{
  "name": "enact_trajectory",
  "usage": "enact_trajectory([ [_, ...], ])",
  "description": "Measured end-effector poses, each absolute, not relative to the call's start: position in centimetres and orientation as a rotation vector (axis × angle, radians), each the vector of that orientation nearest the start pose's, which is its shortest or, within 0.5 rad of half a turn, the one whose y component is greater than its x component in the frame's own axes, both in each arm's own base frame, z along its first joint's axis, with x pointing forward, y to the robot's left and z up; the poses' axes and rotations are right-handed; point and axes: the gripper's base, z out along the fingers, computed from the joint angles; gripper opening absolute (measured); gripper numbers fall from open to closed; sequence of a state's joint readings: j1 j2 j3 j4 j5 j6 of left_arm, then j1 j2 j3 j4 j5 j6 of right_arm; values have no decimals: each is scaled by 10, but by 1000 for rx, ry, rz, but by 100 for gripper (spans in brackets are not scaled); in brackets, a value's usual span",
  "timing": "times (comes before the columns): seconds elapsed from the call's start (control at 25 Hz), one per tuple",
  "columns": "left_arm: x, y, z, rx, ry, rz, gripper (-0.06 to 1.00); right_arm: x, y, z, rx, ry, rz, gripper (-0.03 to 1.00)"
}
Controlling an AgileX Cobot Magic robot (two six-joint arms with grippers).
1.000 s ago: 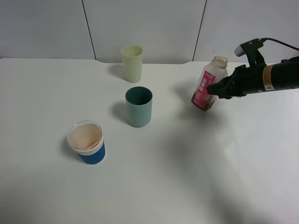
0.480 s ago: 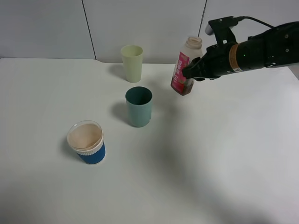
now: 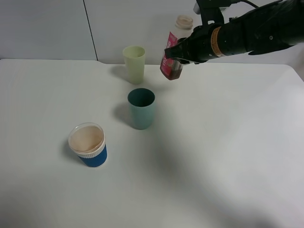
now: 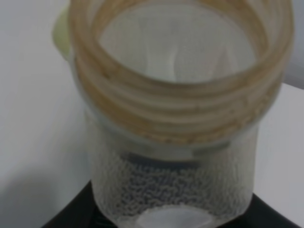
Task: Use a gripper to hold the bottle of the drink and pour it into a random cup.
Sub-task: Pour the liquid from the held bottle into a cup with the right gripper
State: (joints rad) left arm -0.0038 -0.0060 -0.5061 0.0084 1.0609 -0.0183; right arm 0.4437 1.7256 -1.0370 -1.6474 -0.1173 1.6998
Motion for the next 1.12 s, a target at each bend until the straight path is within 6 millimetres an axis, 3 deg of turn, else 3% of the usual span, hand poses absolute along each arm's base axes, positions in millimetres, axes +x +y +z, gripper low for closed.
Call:
enact_trajectory([
  [0.2, -7, 1, 279, -15, 2032, -4, 93, 334, 174, 221, -320, 2172, 381, 38],
  [0.48, -7, 1, 279, -15, 2032, -4, 93, 327, 187, 222, -302, 2168, 369, 38],
  [0.8, -7, 1, 279, -15, 2032, -4, 93, 310, 212, 223, -527, 2096, 224, 38],
  [1.12, -7, 1, 279, -15, 2032, -4, 93, 304, 218, 224, -764, 1998, -15, 38],
])
